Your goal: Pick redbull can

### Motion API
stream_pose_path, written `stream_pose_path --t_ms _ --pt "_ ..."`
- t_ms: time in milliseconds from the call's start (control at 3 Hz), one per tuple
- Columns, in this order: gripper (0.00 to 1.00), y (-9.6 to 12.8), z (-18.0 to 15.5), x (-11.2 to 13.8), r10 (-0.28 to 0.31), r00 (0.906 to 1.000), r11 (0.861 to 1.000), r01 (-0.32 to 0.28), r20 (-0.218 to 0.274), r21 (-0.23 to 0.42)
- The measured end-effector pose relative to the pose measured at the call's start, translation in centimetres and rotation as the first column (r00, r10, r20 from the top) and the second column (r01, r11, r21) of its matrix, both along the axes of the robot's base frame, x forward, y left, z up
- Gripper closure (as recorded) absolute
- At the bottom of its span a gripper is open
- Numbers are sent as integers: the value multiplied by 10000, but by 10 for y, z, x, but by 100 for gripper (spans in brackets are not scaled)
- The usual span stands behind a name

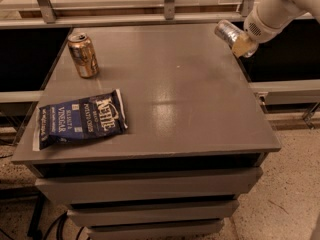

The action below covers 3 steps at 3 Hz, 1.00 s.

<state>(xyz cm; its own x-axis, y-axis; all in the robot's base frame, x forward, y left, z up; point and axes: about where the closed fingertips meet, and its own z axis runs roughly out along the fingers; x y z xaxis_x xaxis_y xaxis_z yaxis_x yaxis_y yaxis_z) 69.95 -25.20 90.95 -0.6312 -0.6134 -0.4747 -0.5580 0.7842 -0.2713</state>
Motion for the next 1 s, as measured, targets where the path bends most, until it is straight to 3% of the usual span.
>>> stream_pose_path --t_ms 1000 --pt "100 -4 55 1 709 9939 9974 -718 850 83"
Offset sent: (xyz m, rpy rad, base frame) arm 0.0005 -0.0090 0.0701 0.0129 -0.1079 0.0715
